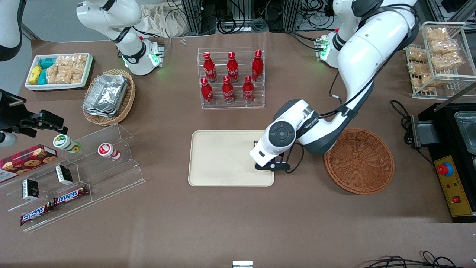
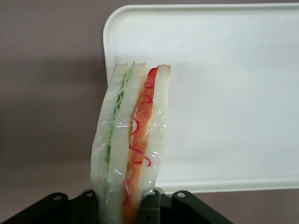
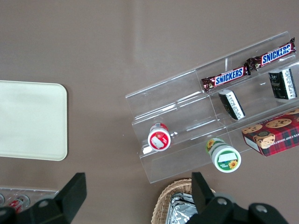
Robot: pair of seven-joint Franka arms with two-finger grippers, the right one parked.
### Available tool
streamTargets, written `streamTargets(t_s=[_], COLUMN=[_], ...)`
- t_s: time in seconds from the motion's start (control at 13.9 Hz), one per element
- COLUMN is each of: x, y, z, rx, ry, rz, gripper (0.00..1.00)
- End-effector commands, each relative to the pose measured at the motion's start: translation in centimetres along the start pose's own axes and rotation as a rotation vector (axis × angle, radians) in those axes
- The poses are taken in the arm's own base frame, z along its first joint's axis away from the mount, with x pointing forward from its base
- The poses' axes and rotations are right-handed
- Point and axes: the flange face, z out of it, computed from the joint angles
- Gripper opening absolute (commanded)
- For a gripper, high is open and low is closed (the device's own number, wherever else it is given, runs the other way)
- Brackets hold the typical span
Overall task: Place sandwich from basket to tray
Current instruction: 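Carry the sandwich over the cream tray and lower it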
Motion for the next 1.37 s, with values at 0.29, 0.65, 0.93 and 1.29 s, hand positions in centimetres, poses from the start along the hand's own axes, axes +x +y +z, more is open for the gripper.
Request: streamTargets(t_s=[0.29, 0.65, 0.93, 1.29], x=[1.0, 1.3, 1.3, 1.9], y=[1.5, 1.5, 1.4, 0.2], z=[3.6, 4.0, 3.8, -0.9], rx=[-0.005, -0.013, -0.016, -0.031], ry=[0.039, 0.040, 0.043, 0.093], rz=[-0.025, -0.028, -0.033, -0.075], gripper=[0.00, 0.09, 0.63, 0.99])
